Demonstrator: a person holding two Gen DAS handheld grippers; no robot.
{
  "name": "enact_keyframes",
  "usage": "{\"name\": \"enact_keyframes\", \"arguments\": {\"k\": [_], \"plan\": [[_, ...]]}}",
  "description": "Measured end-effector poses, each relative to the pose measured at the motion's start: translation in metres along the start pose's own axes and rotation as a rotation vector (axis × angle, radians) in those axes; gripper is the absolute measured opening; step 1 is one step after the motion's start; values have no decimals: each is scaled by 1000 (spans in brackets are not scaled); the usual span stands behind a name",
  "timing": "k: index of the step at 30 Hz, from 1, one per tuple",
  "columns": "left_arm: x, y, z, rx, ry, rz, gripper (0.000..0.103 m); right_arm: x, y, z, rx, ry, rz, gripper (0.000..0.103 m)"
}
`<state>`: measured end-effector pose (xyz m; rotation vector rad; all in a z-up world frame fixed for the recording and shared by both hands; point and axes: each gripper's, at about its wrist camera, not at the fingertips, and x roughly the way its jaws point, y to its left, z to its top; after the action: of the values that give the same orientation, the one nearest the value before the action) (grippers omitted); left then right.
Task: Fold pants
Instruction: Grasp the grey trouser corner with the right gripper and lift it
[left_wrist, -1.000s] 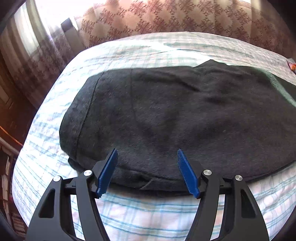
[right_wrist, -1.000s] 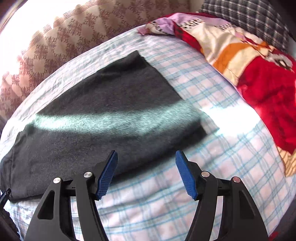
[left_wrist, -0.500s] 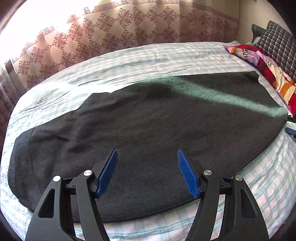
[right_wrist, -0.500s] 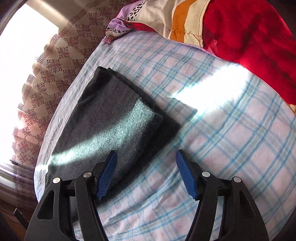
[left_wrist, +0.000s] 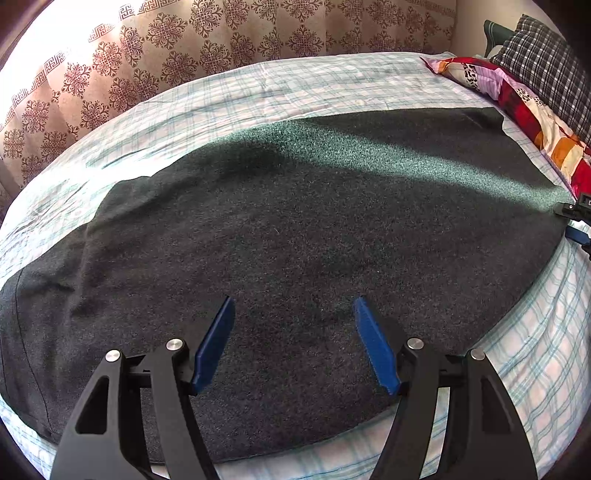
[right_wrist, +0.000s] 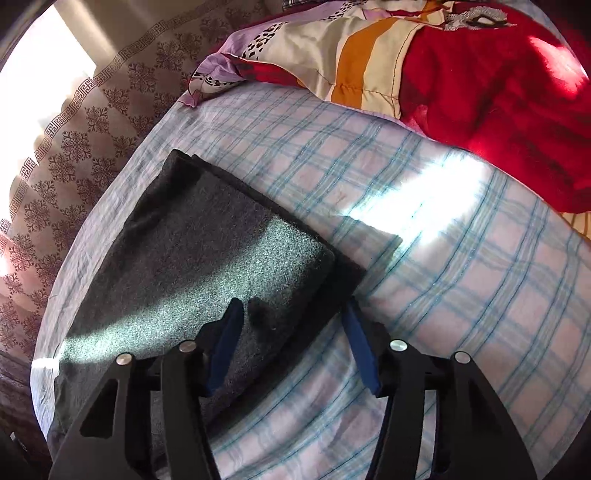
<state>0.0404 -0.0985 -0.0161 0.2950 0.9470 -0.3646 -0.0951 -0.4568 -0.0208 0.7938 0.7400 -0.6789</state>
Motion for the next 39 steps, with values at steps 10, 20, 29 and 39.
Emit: {"name": "enact_keyframes", "arguments": {"k": [10,20,29,39], "plan": [[15,2,0,-2,25,-20,69,9,0,2,-34,-26,69,46],[16,5,7,-12,32,-47,70,-25,35,6,-138,-85,138,17],[4,12,47,-94,34,-198,70,-82,119,-30,-484,-207,218,16],[-28,-23,136,-79,6,-436,84,-99,172,-104,-810,-292,185,16]]}}
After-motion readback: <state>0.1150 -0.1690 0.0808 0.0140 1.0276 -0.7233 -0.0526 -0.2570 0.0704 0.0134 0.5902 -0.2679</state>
